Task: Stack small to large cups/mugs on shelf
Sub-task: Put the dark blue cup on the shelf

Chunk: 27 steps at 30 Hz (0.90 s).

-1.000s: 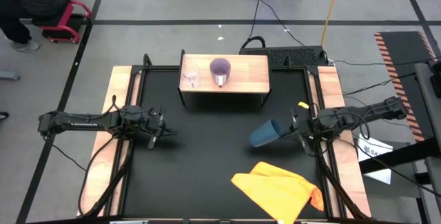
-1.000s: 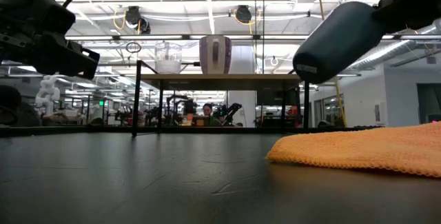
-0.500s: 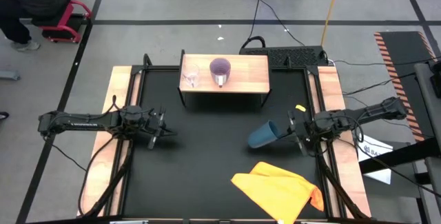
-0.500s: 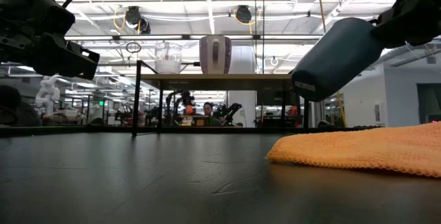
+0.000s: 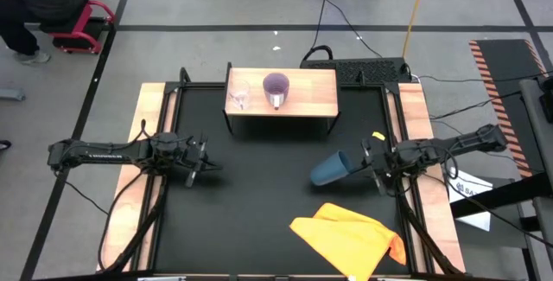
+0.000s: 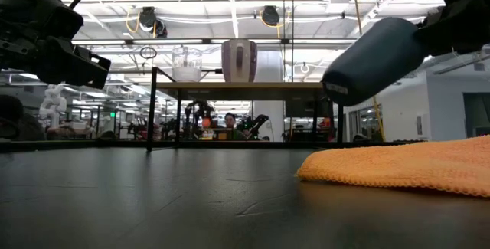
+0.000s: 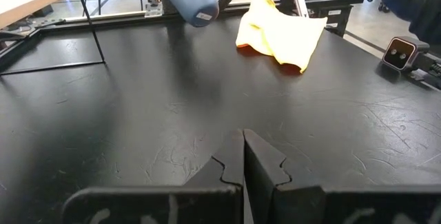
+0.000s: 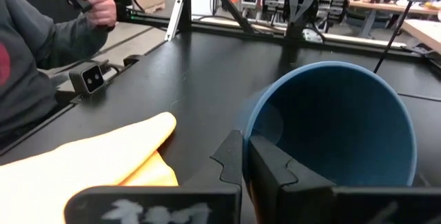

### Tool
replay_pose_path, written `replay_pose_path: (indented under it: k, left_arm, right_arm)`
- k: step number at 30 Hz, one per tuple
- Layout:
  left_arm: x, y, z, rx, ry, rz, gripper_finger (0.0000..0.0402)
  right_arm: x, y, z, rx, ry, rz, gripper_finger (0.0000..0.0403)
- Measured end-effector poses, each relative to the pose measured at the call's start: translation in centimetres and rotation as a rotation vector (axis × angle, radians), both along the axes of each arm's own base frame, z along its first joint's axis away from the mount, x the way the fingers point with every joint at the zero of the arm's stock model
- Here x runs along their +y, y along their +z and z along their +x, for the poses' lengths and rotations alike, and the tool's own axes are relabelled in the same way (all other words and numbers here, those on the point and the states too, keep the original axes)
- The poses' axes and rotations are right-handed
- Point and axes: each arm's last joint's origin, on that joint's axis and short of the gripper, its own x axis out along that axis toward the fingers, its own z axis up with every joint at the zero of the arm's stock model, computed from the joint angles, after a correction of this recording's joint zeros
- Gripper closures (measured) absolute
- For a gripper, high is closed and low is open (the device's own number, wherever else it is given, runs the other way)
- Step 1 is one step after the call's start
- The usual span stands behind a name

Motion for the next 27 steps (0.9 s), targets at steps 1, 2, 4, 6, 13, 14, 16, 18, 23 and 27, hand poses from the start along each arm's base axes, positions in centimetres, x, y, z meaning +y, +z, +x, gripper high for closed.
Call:
replay_pose_path:
  k: [1, 2, 4, 6, 13, 14, 16, 18, 23, 27]
  left_arm:
    - [0.0, 0.0, 0.0, 0.000, 0.000, 0.000, 0.0398]
    - [0.0, 0.0, 0.0, 0.000, 0.000, 0.000, 0.0398]
    - [0.0, 0.0, 0.0, 0.000, 0.000, -0.001, 0.0398]
    - [0.0, 0.0, 0.0, 0.000, 0.000, -0.001, 0.0398]
    - [0.0, 0.0, 0.0, 0.000, 0.000, -0.001, 0.0398]
    - [0.0, 0.0, 0.0, 0.000, -0.001, -0.001, 0.0398]
    - [0.0, 0.0, 0.0, 0.000, 0.000, -0.001, 0.0398]
    - [0.0, 0.0, 0.0, 0.000, 0.000, -0.001, 0.0398]
    - [0.0, 0.0, 0.0, -0.001, -0.001, 0.002, 0.0398]
    - [0.0, 0.0, 0.0, -0.002, -0.002, 0.003, 0.0398]
  right_arm:
    - [0.0, 0.0, 0.0, -0.005, 0.000, 0.000, 0.0403]
    - [0.0, 0.1, -0.1, -0.009, 0.000, 0.002, 0.0403]
    - [0.0, 0.2, -0.1, -0.019, 0.000, 0.004, 0.0403]
    - [0.0, 0.2, -0.2, -0.025, 0.000, 0.006, 0.0403]
    - [-0.1, 0.8, -0.3, -0.090, -0.006, 0.020, 0.0403]
    - [-0.1, 1.1, -0.2, -0.114, -0.020, 0.022, 0.0403]
    - [-0.2, 1.4, -0.2, -0.149, -0.046, 0.023, 0.0403]
    - [-0.2, 1.6, -0.2, -0.168, -0.056, 0.023, 0.0403]
    - [-0.5, 2.6, -0.1, -0.268, -0.104, 0.040, 0.0403]
    - [-0.9, 4.4, -0.3, -0.326, -0.138, 0.050, 0.0403]
